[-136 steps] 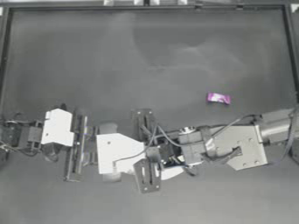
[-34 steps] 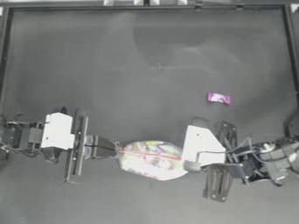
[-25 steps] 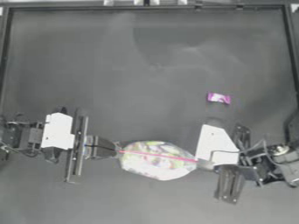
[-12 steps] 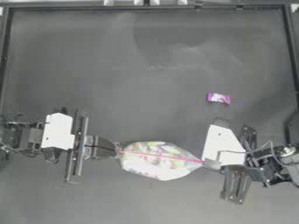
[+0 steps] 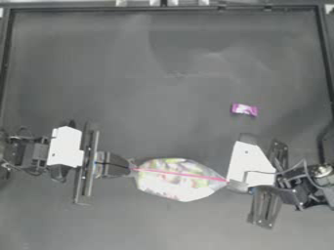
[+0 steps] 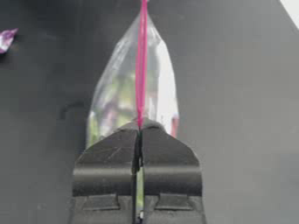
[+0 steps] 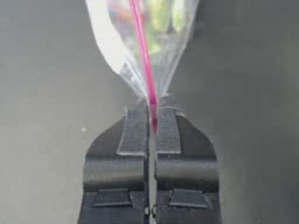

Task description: Put candy in bag

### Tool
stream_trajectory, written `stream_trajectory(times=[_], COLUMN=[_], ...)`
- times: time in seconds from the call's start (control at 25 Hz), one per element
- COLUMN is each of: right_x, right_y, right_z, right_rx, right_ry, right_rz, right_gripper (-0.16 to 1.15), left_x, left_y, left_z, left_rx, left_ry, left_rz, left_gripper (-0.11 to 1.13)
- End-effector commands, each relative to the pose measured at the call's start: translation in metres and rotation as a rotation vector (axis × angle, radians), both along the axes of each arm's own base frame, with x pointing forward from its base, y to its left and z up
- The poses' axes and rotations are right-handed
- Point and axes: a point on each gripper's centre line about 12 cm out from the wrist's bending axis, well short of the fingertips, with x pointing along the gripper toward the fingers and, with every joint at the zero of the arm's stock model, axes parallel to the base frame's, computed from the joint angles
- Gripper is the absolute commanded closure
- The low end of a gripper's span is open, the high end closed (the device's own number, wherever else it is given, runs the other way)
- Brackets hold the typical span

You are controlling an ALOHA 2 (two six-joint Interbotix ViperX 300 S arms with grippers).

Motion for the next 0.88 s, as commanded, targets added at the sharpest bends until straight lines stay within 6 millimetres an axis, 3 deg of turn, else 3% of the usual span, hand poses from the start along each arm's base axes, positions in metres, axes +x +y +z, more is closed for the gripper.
stream_trajectory(times=[0.04,0.2,0.88], right_x=[0.002,0.009,0.03], right_y=[0.001,-0.003,-0.035], right_z=[0.018,0.035,0.062], right_rx=[-0.016,-0.065,-0.173], right_ry=[-0.055,-0.119,-0.204], right_rz=[0.018,0.039,0.041], right_gripper=[0.93,0.93,0.93], left_x=[0.003,0.003,-0.005], left_y=[0.001,0.002,0.027], left_z=[0.013,0.018,0.039], left_rx=[-0.001,-0.001,0.048], left_ry=[-0.04,-0.054,-0.083], left_rz=[0.004,0.005,0.064], left_gripper=[0.98,0.98,0.98])
